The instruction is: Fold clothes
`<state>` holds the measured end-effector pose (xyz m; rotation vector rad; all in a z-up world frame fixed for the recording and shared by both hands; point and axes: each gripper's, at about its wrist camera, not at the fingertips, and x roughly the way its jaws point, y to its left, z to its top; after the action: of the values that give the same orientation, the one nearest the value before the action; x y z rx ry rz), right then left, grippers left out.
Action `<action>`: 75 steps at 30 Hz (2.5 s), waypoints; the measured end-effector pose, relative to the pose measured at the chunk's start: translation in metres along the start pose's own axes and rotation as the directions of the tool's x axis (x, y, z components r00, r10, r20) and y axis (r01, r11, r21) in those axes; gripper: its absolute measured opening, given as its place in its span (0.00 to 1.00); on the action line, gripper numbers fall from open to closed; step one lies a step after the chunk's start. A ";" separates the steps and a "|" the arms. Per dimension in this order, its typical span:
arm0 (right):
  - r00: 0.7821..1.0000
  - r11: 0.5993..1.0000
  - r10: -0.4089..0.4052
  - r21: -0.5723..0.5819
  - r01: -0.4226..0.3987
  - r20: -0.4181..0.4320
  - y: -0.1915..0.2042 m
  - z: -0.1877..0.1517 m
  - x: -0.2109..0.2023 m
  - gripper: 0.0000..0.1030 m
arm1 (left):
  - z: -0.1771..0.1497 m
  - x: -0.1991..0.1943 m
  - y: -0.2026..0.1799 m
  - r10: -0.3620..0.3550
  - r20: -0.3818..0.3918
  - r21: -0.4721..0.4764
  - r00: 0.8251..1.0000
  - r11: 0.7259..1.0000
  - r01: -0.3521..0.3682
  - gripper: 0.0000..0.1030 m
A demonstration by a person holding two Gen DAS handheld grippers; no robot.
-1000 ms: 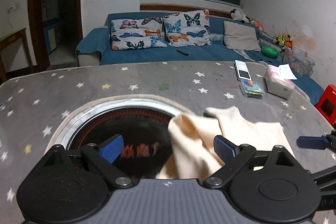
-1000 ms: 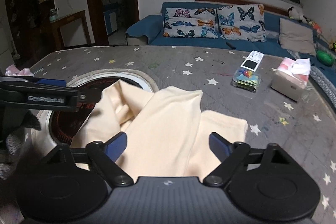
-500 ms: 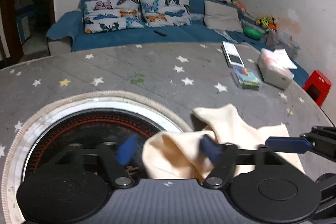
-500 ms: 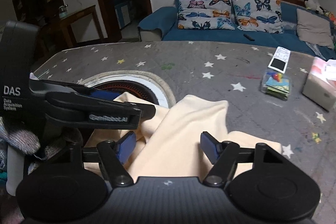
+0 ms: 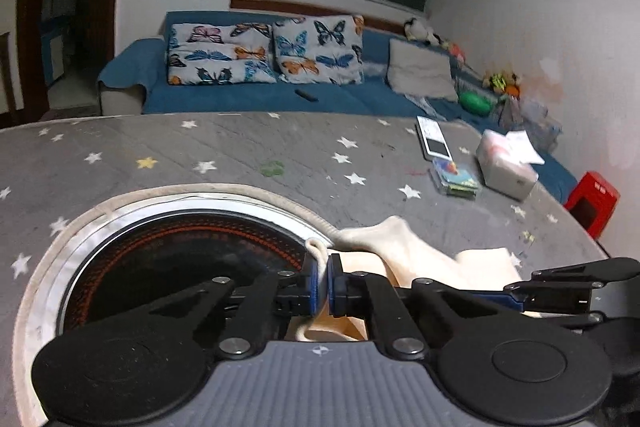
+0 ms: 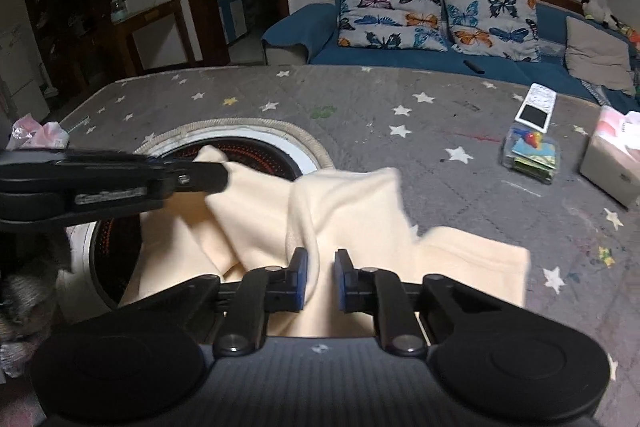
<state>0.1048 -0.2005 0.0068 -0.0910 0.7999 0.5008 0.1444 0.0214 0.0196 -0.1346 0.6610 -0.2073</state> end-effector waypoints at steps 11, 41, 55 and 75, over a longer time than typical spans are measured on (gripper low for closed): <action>0.997 0.997 0.077 -0.017 -0.077 0.006 0.029 -0.006 0.001 0.29 | -0.027 -0.034 -0.001 0.036 0.026 0.001 0.999 0.999 -0.036 0.05; 0.928 0.893 -0.373 0.271 0.360 -0.001 -0.093 -0.131 -0.143 0.11 | -0.124 -0.183 0.080 0.276 0.024 -0.255 0.961 0.931 -0.261 0.05; 0.947 0.936 -0.319 0.169 0.310 0.031 -0.091 -0.103 -0.140 0.21 | -0.086 -0.179 0.075 0.253 0.050 -0.197 0.966 0.951 -0.239 0.36; 0.997 0.989 -0.068 0.131 0.073 -0.047 -0.082 -0.015 -0.008 0.30 | -0.041 0.014 0.008 0.136 -0.096 0.139 0.986 0.983 -0.122 0.13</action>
<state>0.1282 -0.2800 -0.0075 -0.0067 0.8661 0.3787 0.1310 0.0234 -0.0227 0.0473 0.7559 -0.1337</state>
